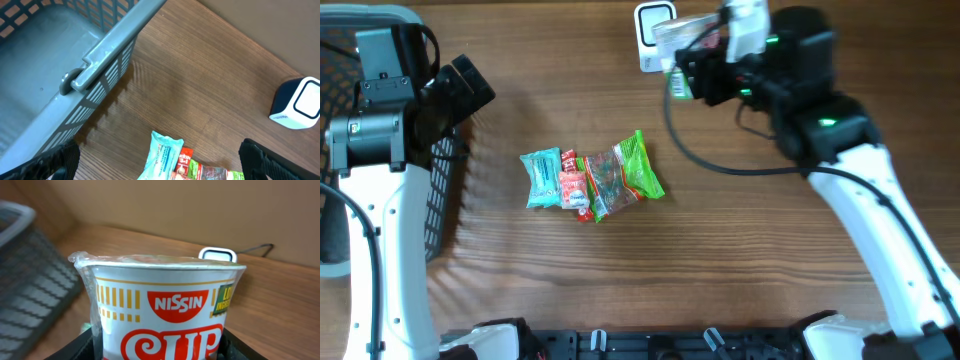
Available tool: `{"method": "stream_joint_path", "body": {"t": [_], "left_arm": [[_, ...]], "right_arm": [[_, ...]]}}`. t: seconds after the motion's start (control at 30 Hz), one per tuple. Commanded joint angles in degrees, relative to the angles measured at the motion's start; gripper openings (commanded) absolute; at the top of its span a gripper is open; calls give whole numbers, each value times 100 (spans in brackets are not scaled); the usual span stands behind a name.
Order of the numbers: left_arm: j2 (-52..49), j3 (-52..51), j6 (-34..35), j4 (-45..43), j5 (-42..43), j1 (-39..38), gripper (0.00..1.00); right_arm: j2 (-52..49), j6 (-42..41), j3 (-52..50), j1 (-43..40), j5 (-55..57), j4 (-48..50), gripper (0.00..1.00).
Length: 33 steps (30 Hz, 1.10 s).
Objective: Scan the item barcode
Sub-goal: 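Lift the cup noodles and hold its barcode to the white scanner, then carry the cup noodles with the right gripper to the table's right side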
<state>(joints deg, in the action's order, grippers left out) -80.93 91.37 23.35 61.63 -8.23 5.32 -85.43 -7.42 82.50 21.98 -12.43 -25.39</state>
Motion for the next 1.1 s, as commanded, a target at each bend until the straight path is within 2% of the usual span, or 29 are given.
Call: {"method": "stream_joint_path", "body": {"t": [0.0, 0.1, 0.2, 0.33, 0.4, 0.43, 0.5, 0.57, 0.77, 0.93, 1.0, 1.07], "left_arm": [[46, 52, -66, -11, 9, 37, 100], [46, 52, -66, -11, 9, 37, 100], [46, 52, -66, -11, 9, 37, 100], [46, 52, -66, -11, 9, 37, 100], [46, 52, -66, -11, 9, 37, 100], [46, 52, -66, -11, 9, 37, 100], [46, 52, -66, -11, 9, 37, 100], [46, 52, -66, -11, 9, 37, 100], [46, 52, -66, -11, 9, 37, 100], [46, 52, -66, -11, 9, 37, 100], [46, 52, -66, -11, 7, 37, 100], [46, 52, -66, -11, 9, 37, 100]], "right_arm": [[-645, 498, 608, 455, 1823, -42, 53], [-1318, 1084, 1370, 778, 2896, -24, 53], [-1937, 1954, 1705, 1032, 4011, 599, 52], [-2927, 3783, 1705, 1292, 5346, 2258, 51], [-3560, 5040, 1703, 1410, 6011, 3729, 49], [-3926, 5768, 1703, 1458, 6067, 4572, 48], [-4358, 6404, 1705, 1469, 6063, 5359, 48], [-4666, 6640, 1703, 1390, 6024, 5665, 49], [-5167, 6551, 1703, 1239, 5305, 6033, 49], [-5200, 5875, 1703, 1178, 5469, 6116, 49], [-5136, 5600, 1705, 1152, 6000, 6199, 56], [-4819, 5569, 1705, 1152, 6170, 5873, 65]]}}
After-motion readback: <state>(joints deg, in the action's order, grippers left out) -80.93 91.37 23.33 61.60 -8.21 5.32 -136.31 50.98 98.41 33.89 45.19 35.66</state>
